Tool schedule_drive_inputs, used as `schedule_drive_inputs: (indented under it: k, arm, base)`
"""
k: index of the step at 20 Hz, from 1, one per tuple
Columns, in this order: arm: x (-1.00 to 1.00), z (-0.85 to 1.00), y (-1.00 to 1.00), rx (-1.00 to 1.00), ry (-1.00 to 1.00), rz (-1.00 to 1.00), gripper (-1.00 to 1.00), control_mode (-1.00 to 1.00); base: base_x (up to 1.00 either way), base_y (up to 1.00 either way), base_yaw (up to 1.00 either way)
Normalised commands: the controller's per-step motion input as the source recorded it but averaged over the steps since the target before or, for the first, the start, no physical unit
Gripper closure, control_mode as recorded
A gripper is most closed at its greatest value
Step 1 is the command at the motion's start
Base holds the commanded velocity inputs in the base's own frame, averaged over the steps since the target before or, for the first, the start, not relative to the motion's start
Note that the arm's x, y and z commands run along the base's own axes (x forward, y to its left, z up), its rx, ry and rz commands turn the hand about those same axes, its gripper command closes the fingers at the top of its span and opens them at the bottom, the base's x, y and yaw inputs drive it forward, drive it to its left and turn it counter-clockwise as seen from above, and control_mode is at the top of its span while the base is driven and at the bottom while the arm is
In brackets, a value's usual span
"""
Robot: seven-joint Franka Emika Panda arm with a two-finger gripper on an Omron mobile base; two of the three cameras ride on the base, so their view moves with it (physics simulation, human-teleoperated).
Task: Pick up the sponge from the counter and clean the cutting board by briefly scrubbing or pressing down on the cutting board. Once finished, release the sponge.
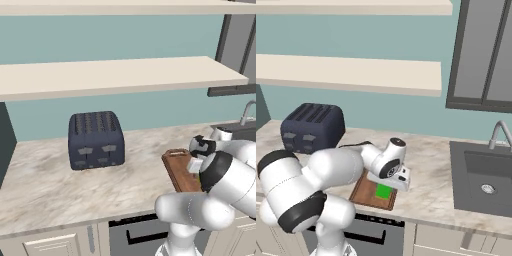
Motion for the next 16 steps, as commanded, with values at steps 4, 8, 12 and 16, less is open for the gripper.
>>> schedule_drive_inputs:
  k: [4,8,12,16]
  arm:
    - [0.02,-0.36,0.04,0.00,0.00,0.00,1.00,-1.00]
    - [0.01,-0.66,0.00,0.00,0.00,0.00,1.00,-1.00]
    - [0.00,-0.25,0.03,0.00,0.01,0.00,1.00,-1.00]
    - [-0.09,0.01,0.38,0.00,0.00,0.00,1.00,-1.00]
  base:
    - [0.00,0.00,0.00]
    - [0.00,0.00,0.00]
    - [0.00,0.00,0.00]
    - [0.00,0.00,0.00]
